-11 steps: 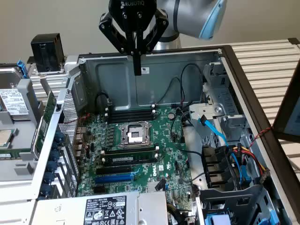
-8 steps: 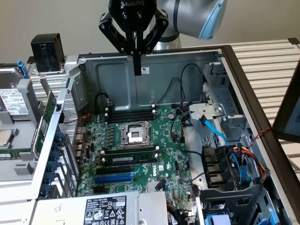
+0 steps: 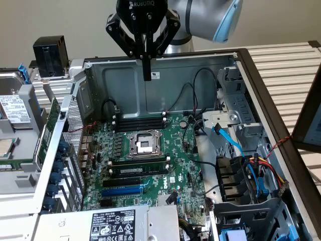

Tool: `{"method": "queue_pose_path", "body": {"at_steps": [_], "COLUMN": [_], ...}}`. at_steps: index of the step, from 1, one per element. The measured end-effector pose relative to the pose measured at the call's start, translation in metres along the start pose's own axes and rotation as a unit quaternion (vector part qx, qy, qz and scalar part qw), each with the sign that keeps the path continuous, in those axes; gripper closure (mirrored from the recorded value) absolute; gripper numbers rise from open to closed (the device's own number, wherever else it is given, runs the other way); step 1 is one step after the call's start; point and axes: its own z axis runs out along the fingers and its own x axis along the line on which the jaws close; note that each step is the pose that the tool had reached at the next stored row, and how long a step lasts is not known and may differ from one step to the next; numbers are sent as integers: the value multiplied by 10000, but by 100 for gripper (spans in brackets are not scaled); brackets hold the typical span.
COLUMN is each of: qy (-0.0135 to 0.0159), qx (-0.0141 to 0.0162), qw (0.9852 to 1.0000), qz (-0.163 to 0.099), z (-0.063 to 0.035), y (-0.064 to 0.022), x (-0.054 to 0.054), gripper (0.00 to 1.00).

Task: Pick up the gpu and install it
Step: 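Reach for the gpu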

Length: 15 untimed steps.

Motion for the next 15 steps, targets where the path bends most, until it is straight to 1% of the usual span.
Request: {"method": "queue_pose_path", "body": {"at_steps": [3, 5, 7, 15], "qy": [0, 2, 1, 1], "qx": [0, 1, 0, 0], "qw": [10000, 10000, 10000, 10000], "qz": [0, 0, 0, 0], "z": [0, -2, -3, -13], "y": [-1, -3, -8, -33], "x": [11, 46, 120, 486], "gripper": [89, 89, 89, 89]}}
